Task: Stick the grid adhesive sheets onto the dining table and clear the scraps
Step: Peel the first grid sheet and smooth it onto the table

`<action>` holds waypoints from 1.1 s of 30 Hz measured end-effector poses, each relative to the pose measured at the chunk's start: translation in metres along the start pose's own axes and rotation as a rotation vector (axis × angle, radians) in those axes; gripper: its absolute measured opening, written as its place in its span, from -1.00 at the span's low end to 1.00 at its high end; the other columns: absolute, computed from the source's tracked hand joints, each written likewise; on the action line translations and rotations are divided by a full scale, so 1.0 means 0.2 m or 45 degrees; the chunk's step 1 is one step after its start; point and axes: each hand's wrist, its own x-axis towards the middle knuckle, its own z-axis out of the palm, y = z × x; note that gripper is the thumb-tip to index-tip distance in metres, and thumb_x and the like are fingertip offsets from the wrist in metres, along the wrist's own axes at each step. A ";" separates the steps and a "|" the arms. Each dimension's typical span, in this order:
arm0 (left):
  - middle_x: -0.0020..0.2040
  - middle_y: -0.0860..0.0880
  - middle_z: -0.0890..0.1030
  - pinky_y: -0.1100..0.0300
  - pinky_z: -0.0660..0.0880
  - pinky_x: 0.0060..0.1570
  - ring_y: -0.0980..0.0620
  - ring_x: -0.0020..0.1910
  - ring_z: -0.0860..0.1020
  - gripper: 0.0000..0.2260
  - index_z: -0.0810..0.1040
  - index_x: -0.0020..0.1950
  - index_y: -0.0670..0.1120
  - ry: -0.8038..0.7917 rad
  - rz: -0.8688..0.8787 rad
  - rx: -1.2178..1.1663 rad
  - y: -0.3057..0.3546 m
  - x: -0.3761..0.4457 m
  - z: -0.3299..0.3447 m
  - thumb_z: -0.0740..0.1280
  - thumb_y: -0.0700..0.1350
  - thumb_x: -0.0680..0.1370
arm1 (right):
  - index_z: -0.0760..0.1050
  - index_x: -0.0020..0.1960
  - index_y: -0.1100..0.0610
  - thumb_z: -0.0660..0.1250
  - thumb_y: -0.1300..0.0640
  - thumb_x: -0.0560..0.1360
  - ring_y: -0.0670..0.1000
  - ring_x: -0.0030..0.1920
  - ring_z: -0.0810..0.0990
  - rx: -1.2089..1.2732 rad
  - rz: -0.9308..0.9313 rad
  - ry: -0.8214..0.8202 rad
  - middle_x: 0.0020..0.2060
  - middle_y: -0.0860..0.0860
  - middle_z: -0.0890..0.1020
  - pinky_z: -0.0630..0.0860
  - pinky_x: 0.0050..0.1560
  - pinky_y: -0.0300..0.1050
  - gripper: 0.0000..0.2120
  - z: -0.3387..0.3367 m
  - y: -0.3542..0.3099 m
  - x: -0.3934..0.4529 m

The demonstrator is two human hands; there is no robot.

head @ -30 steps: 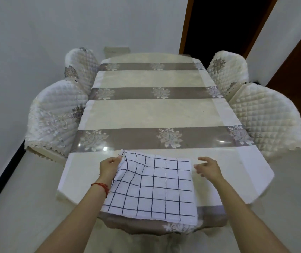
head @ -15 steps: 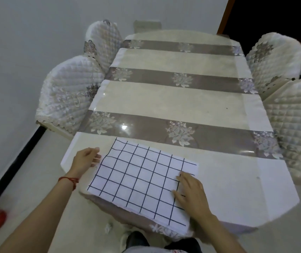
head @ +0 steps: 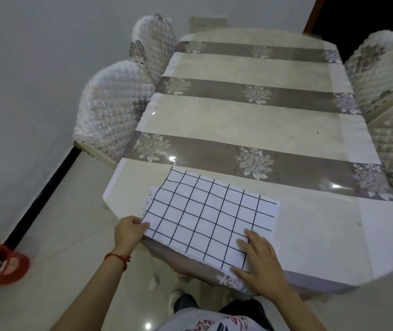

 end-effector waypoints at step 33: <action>-0.54 0.01 0.55 0.31 0.47 -0.45 0.12 -0.53 0.50 -0.73 0.43 -0.44 -0.12 -0.741 0.371 -0.879 0.55 -0.30 -0.06 0.40 -0.25 0.43 | 0.65 -0.21 -0.09 0.39 0.17 0.45 -0.09 -0.21 0.64 1.467 0.056 0.190 -0.30 -0.08 0.68 0.57 -0.10 -0.26 -0.82 -0.47 -0.61 0.44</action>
